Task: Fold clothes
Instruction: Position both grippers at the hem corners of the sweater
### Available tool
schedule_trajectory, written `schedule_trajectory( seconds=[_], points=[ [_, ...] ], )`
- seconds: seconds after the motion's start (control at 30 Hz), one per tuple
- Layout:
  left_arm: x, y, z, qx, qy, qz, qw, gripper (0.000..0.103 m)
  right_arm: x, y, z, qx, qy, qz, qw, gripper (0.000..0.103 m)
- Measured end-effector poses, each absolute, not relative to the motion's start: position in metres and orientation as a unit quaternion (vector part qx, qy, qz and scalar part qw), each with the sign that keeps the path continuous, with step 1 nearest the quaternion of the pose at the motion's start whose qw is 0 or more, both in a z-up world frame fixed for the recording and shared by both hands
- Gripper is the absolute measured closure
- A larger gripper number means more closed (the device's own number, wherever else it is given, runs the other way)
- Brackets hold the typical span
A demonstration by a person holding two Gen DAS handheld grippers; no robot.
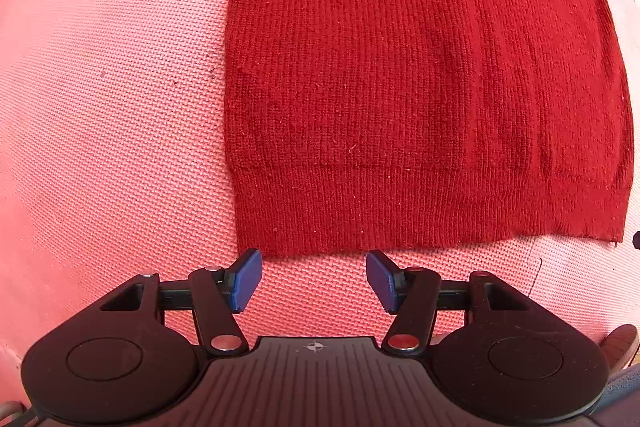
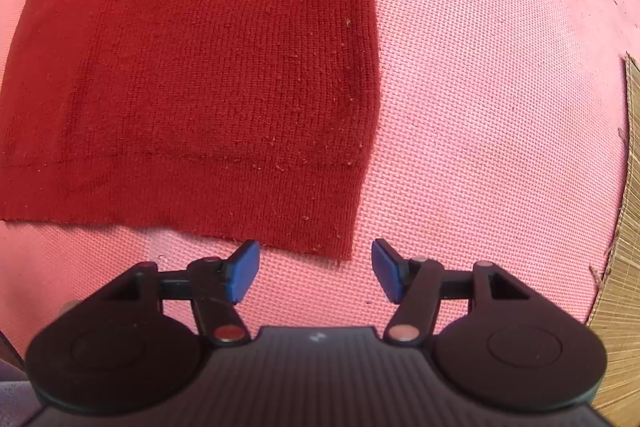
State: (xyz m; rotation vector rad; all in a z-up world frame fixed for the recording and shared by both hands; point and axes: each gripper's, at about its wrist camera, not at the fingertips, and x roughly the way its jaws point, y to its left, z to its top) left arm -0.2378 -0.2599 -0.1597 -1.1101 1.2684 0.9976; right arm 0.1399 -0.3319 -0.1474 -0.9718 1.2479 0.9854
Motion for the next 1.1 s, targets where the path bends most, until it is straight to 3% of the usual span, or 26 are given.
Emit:
schedule_trajectory(
  seconds=[1.1],
  points=[
    [-0.264, -0.242, -0.209, -0.488, 0.527, 0.439, 0.54, 0.043, 0.147, -0.339, -0.151, -0.429, 0.54, 0.409, 0.597, 0.04]
  ],
)
